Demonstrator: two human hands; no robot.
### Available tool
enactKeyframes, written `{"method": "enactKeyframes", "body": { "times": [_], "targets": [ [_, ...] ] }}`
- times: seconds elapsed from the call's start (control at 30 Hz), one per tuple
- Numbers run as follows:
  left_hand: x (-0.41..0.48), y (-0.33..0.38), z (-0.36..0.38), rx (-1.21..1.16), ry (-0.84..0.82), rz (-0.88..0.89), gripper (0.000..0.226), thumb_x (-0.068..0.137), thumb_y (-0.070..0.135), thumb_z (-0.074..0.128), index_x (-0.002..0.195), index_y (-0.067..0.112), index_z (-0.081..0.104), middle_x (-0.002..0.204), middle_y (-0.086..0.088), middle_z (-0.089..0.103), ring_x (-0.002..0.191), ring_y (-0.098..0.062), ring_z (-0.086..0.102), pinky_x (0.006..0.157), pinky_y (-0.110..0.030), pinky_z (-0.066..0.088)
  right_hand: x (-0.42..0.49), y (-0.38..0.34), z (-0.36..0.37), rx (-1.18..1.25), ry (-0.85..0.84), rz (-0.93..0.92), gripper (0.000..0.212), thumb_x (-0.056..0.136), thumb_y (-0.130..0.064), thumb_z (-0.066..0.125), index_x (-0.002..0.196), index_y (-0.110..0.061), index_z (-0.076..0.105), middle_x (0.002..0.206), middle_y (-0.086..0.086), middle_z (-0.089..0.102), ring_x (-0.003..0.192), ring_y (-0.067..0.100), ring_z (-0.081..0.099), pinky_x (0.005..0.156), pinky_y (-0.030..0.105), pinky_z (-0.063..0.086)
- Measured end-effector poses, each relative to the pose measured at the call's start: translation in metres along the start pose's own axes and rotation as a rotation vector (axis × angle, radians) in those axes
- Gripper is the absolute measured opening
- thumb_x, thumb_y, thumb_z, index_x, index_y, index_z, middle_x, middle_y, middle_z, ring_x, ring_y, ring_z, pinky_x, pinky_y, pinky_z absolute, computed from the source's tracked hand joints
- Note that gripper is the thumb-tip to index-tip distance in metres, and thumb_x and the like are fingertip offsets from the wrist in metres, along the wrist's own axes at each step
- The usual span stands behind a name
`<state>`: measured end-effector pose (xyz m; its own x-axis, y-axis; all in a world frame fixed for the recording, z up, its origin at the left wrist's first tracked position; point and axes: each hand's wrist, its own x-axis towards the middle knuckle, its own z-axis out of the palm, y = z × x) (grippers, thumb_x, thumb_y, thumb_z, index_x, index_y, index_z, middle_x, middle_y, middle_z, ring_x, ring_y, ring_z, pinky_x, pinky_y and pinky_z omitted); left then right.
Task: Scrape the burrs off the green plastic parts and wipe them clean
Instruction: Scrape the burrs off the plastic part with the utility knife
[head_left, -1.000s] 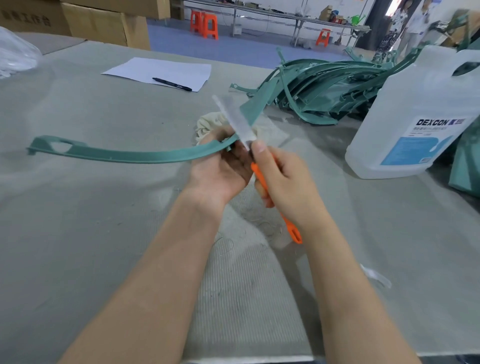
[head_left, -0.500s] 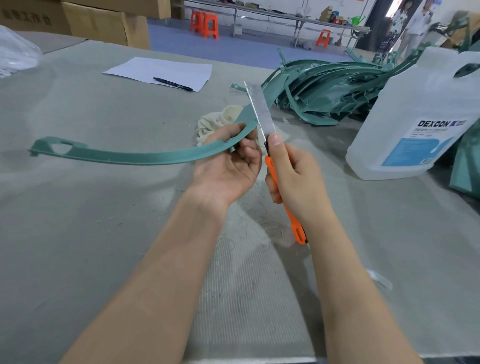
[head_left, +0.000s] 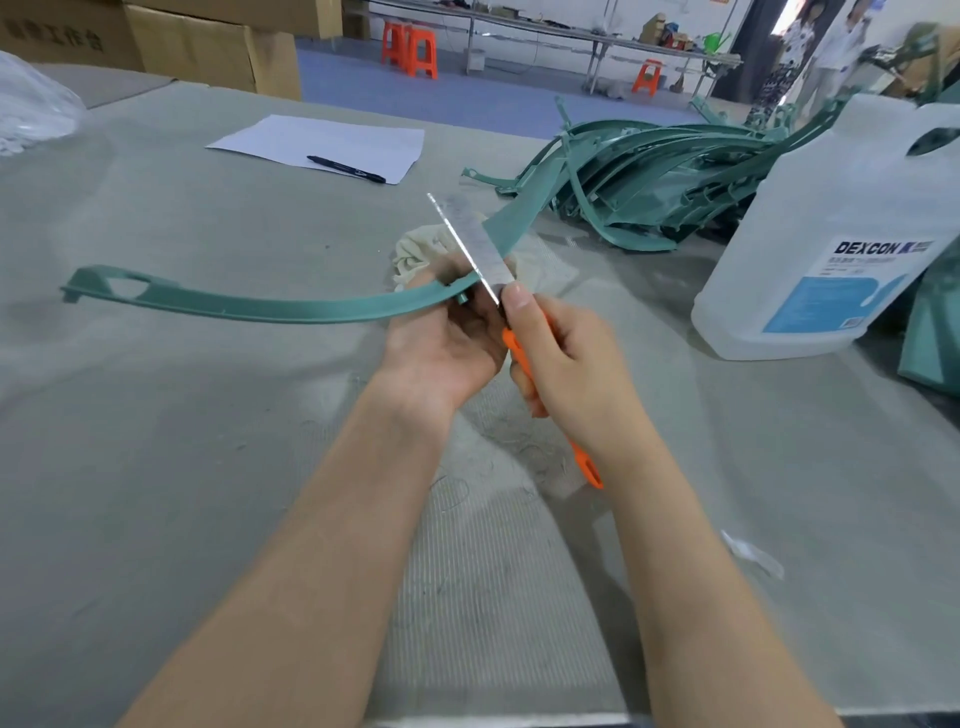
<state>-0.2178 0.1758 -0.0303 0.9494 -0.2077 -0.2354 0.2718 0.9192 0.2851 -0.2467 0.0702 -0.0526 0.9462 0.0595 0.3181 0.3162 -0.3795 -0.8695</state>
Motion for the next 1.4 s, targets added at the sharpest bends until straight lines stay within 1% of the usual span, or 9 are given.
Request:
{"method": "enactKeyframes", "body": {
  "times": [0.17,0.3,0.53,0.7,0.9,1.07,1.13,1.3,1.4],
  "targets": [
    [-0.001,0.001,-0.0001,-0.014,-0.053,-0.068,0.005,0.058,0.002,0.061,0.062,0.0,0.059,0.055,-0.008,0.058,0.036,-0.009,0.05,0.039,-0.01,0.043,0.0021,0.0009,-0.0042,-0.01,0.115,0.016,0.049,0.1,-0.047,0.042,0.061,-0.018,0.044,0.046,-0.004,0.045,0.043,0.013,0.045,0.048,0.034,0.041],
    [-0.0015,0.0,0.0001,-0.038,-0.065,-0.085,0.006,0.057,0.002,0.061,0.055,-0.003,0.062,0.053,-0.009,0.058,0.036,-0.009,0.049,0.039,-0.01,0.043,0.0032,0.002,-0.0051,-0.002,0.141,0.02,0.049,0.099,-0.047,0.043,0.062,-0.016,0.042,0.046,-0.003,0.045,0.042,0.013,0.045,0.047,0.03,0.04],
    [-0.0022,-0.0006,0.0004,-0.081,-0.063,-0.081,0.006,0.056,0.001,0.062,0.056,-0.004,0.063,0.054,-0.011,0.058,0.035,-0.01,0.049,0.037,-0.011,0.043,0.0024,0.0026,-0.0047,-0.023,0.138,0.004,0.049,0.1,-0.048,0.042,0.062,-0.017,0.042,0.045,-0.005,0.045,0.042,0.013,0.045,0.047,0.031,0.041],
    [-0.0044,-0.0019,0.0026,-0.099,-0.059,-0.056,0.006,0.058,-0.001,0.062,0.064,-0.003,0.061,0.059,-0.014,0.059,0.034,-0.012,0.05,0.036,-0.013,0.044,0.0018,0.0025,-0.0053,0.004,0.105,0.003,0.056,0.1,-0.048,0.041,0.074,0.001,0.051,0.046,-0.003,0.046,0.043,0.013,0.045,0.045,0.028,0.041],
    [-0.0054,-0.0029,0.0044,-0.083,-0.055,-0.041,0.011,0.059,-0.001,0.061,0.07,-0.002,0.058,0.056,-0.013,0.058,0.034,-0.012,0.05,0.035,-0.012,0.043,0.0021,0.0017,-0.0058,0.053,0.074,-0.008,0.057,0.099,-0.047,0.041,0.078,0.004,0.051,0.047,0.0,0.045,0.042,0.014,0.043,0.042,0.028,0.039],
    [-0.0019,-0.0041,0.0035,-0.1,-0.027,-0.02,0.009,0.06,0.001,0.056,0.069,0.002,0.057,0.062,-0.009,0.058,0.039,-0.015,0.057,0.041,-0.016,0.049,0.0024,0.0022,-0.0017,-0.004,0.03,-0.041,0.052,0.096,-0.051,0.04,0.067,-0.008,0.049,0.046,-0.003,0.045,0.043,0.014,0.044,0.045,0.033,0.04],
    [-0.0012,-0.0042,0.0025,-0.112,-0.008,-0.01,0.013,0.06,0.004,0.052,0.057,-0.001,0.063,0.057,-0.011,0.061,0.041,-0.019,0.061,0.043,-0.019,0.051,0.0018,0.001,0.0017,-0.076,-0.008,-0.057,0.049,0.092,-0.054,0.04,0.063,-0.015,0.046,0.045,-0.005,0.045,0.044,0.014,0.044,0.049,0.037,0.042],
    [-0.0015,-0.0028,0.0009,-0.048,-0.038,0.002,0.018,0.059,0.005,0.051,0.047,-0.002,0.064,0.052,-0.012,0.062,0.043,-0.017,0.06,0.045,-0.017,0.05,0.0002,0.0023,0.0009,-0.015,-0.021,-0.038,0.045,0.096,-0.05,0.042,0.061,-0.021,0.044,0.043,-0.008,0.043,0.04,0.01,0.042,0.044,0.028,0.037],
    [0.0005,0.0047,-0.0028,-0.06,-0.047,-0.016,0.005,0.059,0.0,0.056,0.055,-0.001,0.06,0.055,-0.011,0.059,0.041,-0.014,0.053,0.04,-0.016,0.048,0.0009,0.0008,-0.0024,0.044,0.024,-0.019,0.043,0.098,-0.047,0.044,0.063,-0.021,0.047,0.046,-0.006,0.044,0.041,0.012,0.042,0.041,0.024,0.036]
  ]
}}
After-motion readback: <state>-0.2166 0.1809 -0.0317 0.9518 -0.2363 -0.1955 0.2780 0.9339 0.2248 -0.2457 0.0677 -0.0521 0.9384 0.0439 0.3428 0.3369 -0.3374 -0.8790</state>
